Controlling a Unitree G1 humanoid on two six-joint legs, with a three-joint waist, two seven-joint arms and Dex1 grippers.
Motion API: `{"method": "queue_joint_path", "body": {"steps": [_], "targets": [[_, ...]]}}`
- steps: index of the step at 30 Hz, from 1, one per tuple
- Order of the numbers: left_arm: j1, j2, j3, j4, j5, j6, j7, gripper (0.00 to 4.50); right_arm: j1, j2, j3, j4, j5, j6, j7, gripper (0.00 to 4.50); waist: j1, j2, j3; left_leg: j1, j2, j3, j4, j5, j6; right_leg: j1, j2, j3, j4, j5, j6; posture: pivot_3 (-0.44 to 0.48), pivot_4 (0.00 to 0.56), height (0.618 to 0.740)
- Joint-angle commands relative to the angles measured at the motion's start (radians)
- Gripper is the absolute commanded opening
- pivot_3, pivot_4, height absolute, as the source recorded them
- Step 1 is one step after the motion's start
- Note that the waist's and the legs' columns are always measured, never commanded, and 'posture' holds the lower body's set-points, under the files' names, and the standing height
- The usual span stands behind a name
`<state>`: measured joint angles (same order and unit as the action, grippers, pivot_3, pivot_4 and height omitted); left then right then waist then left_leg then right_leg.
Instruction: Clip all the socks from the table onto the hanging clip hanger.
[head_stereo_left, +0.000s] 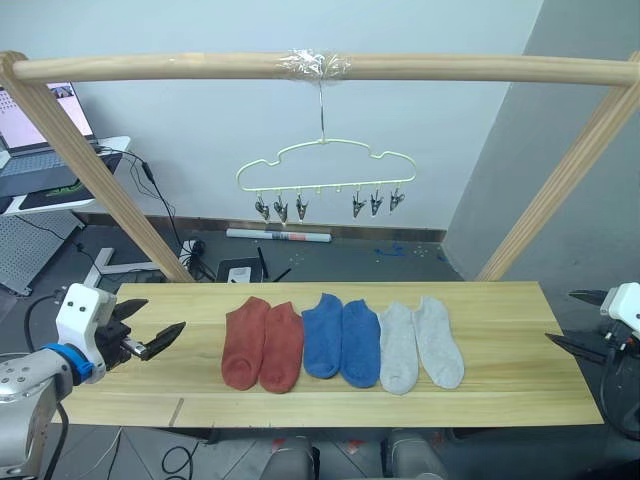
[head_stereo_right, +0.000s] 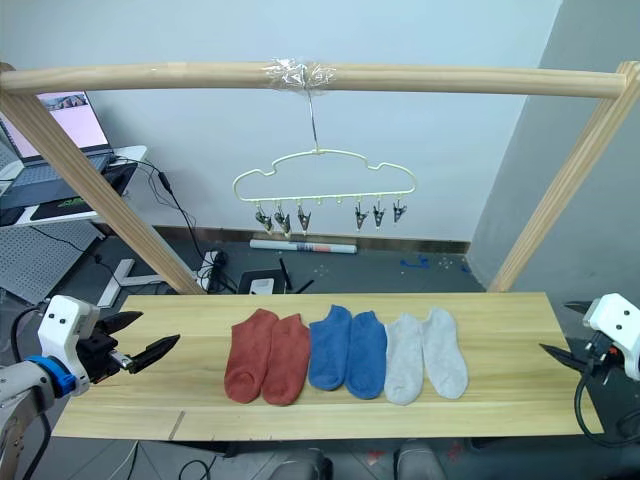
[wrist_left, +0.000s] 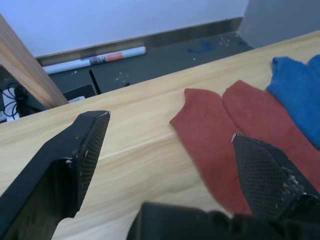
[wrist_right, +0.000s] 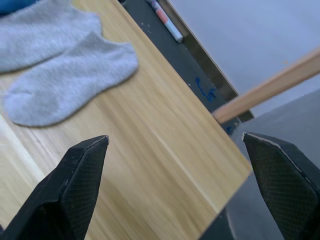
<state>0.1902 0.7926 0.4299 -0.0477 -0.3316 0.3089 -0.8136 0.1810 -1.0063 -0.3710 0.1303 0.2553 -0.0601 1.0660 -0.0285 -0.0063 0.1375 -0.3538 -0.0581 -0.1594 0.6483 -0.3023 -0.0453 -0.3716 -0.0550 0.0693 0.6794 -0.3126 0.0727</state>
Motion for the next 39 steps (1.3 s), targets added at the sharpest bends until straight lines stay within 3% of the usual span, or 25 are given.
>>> {"method": "queue_joint_path", "body": {"steps": [1,10,20,26,39], "targets": [[-0.028,-0.034,0.023,-0.069,-0.021,0.03,0.067,4.45,0.006,0.008,-0.045,-0.132,0.049,0.067,-0.018,4.5,-0.001,0.0,0.001,0.0,0.0,0.0,0.0,0.0,0.0,0.0,0.0,0.0,0.0,0.0,0.0,-0.009,0.136,0.74],[-0.169,-0.218,-0.079,-0.243,-0.025,0.144,0.266,4.45,-0.031,0.088,-0.043,-0.44,0.169,0.321,-0.135,4.5,0.001,-0.006,0.007,-0.001,0.0,-0.001,0.002,0.0,0.0,0.001,0.0,-0.001,0.0,0.0,0.0,-0.041,0.174,0.74],[-0.375,-0.37,-0.154,-0.256,0.013,0.053,0.409,4.45,-0.137,0.146,0.014,-0.662,0.293,0.548,-0.239,4.5,-0.003,-0.01,0.048,-0.008,0.0,-0.002,0.012,0.0,0.0,-0.002,0.0,-0.002,0.0,0.001,0.001,-0.068,0.222,0.74],[-0.397,-0.418,-0.192,-0.22,0.05,-0.015,0.445,3.04,-0.236,0.153,0.055,-0.686,0.325,0.603,-0.264,4.5,-0.004,-0.013,0.07,-0.009,-0.001,-0.002,0.013,-0.001,0.001,-0.002,0.0,-0.003,0.0,0.001,0.001,-0.096,0.246,0.74],[-0.528,-0.528,-0.24,0.017,0.116,-0.229,0.521,3.04,-0.458,0.225,0.202,-0.681,0.342,0.677,-0.315,4.5,-0.014,-0.019,0.109,-0.012,-0.001,-0.002,0.014,-0.001,0.001,-0.004,0.0,-0.004,0.0,0.001,0.001,-0.129,0.287,0.74]]}}
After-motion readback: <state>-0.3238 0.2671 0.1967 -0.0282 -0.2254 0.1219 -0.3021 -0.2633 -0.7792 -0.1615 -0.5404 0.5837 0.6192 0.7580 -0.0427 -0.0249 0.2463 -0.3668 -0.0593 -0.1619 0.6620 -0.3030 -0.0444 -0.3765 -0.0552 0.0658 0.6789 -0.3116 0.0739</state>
